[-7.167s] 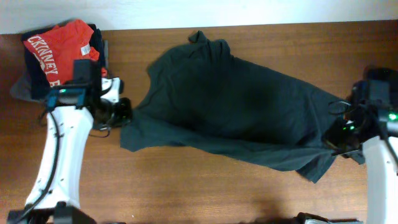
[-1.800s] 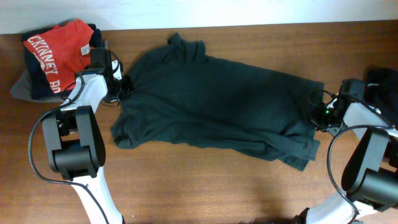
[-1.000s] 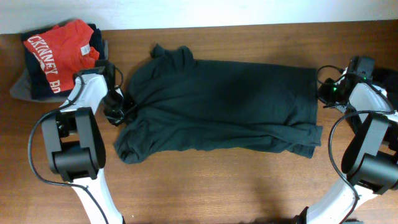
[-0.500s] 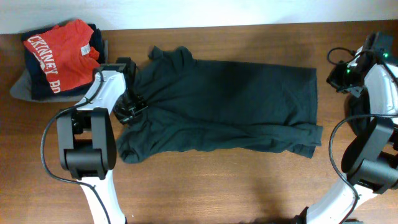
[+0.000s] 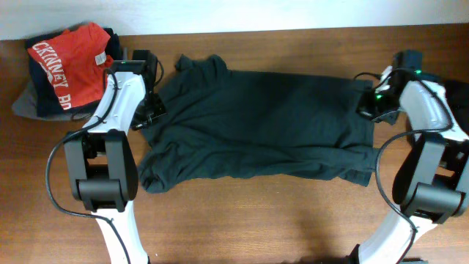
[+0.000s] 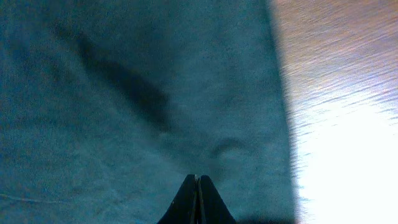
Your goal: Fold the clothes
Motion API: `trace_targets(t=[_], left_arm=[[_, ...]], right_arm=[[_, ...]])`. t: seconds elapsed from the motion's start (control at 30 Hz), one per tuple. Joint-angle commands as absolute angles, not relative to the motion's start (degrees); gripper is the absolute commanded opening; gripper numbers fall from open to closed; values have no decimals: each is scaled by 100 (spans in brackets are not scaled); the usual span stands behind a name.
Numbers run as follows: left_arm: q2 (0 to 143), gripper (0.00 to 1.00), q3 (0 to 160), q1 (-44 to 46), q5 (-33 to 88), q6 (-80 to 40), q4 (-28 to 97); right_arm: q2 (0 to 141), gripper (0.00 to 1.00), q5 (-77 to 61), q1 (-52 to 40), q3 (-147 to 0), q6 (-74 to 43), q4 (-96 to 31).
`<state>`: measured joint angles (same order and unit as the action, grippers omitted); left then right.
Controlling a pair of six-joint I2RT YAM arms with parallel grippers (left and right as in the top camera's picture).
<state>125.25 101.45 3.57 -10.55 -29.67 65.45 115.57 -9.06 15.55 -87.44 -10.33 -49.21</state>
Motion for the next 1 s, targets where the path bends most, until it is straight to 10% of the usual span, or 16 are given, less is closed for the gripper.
trace_targets(t=[0.0, 0.97], left_arm=[[12475, 1, 10189, 521, -1017, -2493, 6348], [12720, 1, 10134, 884, -279, -1925, 5575]], right_arm=[[11570, 4, -952, 1369, -8556, -965, -4740], [12462, 4, -75, 1358, -8366, -919, -4359]])
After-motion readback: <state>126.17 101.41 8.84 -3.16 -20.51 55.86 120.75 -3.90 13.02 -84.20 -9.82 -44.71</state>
